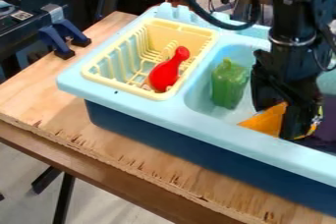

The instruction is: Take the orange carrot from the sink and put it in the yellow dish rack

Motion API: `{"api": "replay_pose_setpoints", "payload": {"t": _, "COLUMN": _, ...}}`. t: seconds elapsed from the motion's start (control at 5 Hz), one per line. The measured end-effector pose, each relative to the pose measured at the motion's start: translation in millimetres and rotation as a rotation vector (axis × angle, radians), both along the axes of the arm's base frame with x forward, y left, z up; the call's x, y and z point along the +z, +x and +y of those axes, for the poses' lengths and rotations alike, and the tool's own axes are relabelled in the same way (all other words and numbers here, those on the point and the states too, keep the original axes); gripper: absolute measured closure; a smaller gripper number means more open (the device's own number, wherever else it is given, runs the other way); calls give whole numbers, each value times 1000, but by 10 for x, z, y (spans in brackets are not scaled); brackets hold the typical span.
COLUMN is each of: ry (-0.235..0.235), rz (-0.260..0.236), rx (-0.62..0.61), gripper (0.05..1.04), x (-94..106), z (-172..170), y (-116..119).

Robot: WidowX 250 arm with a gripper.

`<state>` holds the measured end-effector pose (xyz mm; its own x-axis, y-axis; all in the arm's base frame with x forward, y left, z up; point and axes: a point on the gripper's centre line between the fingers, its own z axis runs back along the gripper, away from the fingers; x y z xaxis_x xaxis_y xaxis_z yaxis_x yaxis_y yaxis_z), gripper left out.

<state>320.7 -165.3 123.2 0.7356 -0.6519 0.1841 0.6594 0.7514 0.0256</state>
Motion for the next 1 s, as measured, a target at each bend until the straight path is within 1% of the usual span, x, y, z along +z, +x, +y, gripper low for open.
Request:
{"api": "replay_pose_setpoints", "payload": {"t": 0.2, "ry": -25, "rz": 2, "rx": 10, "gripper": 112, "x": -47, "z": 3, "y": 1}}
{"api": "replay_pose_setpoints", "payload": {"t": 0.4, "ry": -46, "rz": 33, "rx": -6, "gripper": 379, "x": -64, "z": 18, "y": -31}}
{"api": "replay_pose_setpoints", "payload": {"t": 0.6, "ry": -72, "rz": 24, "rx": -8, "gripper": 582, "x": -19, "z": 34, "y": -78}}
{"api": "replay_pose_setpoints", "payload": {"t": 0.8, "ry": -121, "rz": -27, "rx": 8, "gripper": 680, "x": 174, "z": 112, "y": -156}}
{"api": "replay_pose_setpoints", "payload": {"t": 1.0, "ry": -179, "rz": -114, "rx": 3, "gripper": 736, "x": 535, "z": 216, "y": -288}}
